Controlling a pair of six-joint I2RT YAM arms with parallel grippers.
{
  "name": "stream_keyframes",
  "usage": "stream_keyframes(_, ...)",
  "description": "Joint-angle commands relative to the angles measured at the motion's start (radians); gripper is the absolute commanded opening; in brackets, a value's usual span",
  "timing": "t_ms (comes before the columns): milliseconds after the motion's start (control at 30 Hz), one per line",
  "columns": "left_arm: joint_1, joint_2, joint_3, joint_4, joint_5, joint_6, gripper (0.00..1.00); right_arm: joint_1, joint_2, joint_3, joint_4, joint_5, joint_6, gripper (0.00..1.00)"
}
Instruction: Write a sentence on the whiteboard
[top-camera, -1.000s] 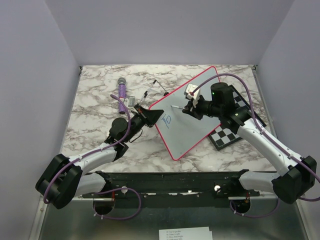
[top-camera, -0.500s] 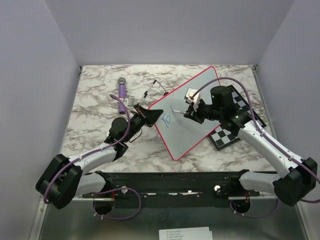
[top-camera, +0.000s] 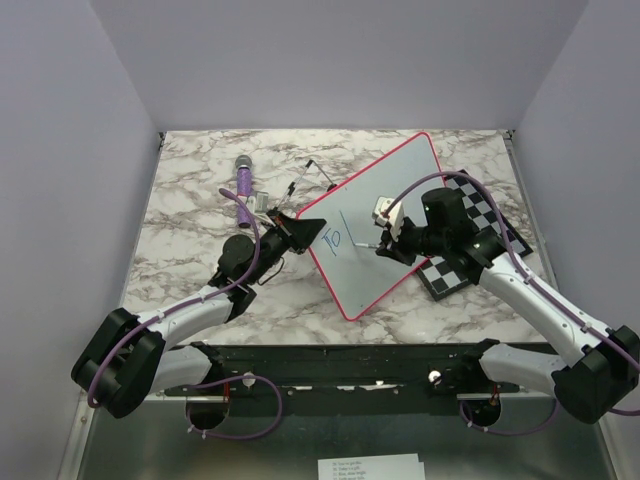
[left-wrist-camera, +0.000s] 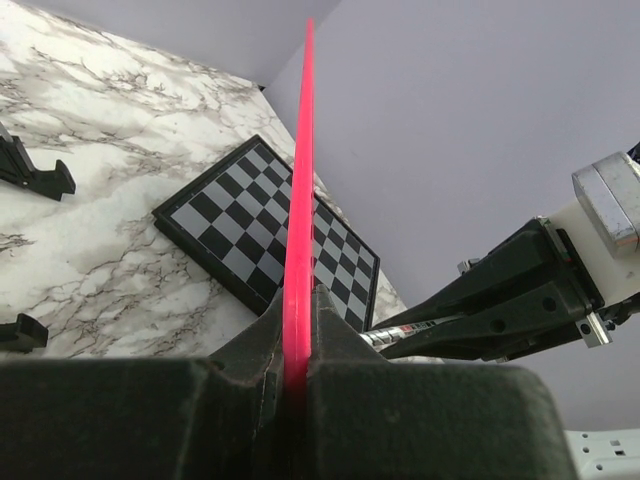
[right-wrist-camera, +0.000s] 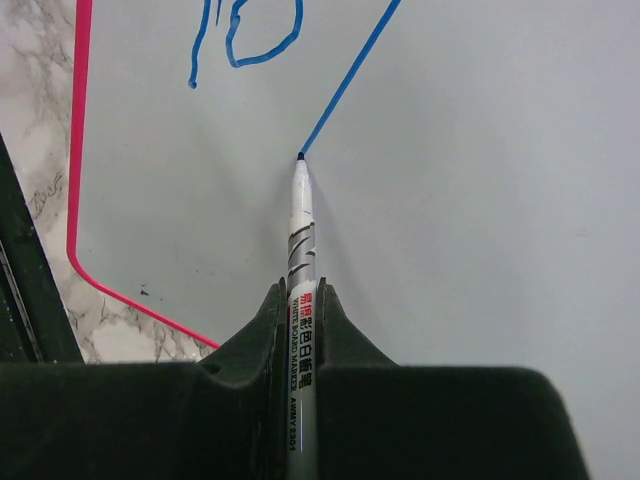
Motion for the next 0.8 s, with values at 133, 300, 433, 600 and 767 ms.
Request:
stream_keyframes(133, 0.003, -0.038, 0.007, 0.153, -0.005, -0.016, 0.00, -0.005, 0.016, 0.035, -0.019, -0.004, 0.003, 0.01)
stream_keyframes(300, 0.003, -0.038, 0.006, 0.156, -0.002, -0.017, 0.00, -0.005, 0.038, 0.087, 0.007, -0.012, 0.023, 0.01)
stream_keyframes(433, 0.003, -0.032, 0.001, 0.167, 0.001, -0.020, 0.00, -0.005, 0.061, 0.110, 0.012, -0.014, 0.032, 0.01)
stream_keyframes(600, 0.003, -0.026, -0.002, 0.179, 0.007, -0.028, 0.00, -0.005, 0.085, 0.124, 0.016, -0.032, 0.035, 0.01)
stream_keyframes(767, 0.003, -0.026, -0.002, 0.181, 0.007, -0.028, 0.00, -0.005, 0.091, 0.131, 0.024, -0.061, 0.044, 0.00)
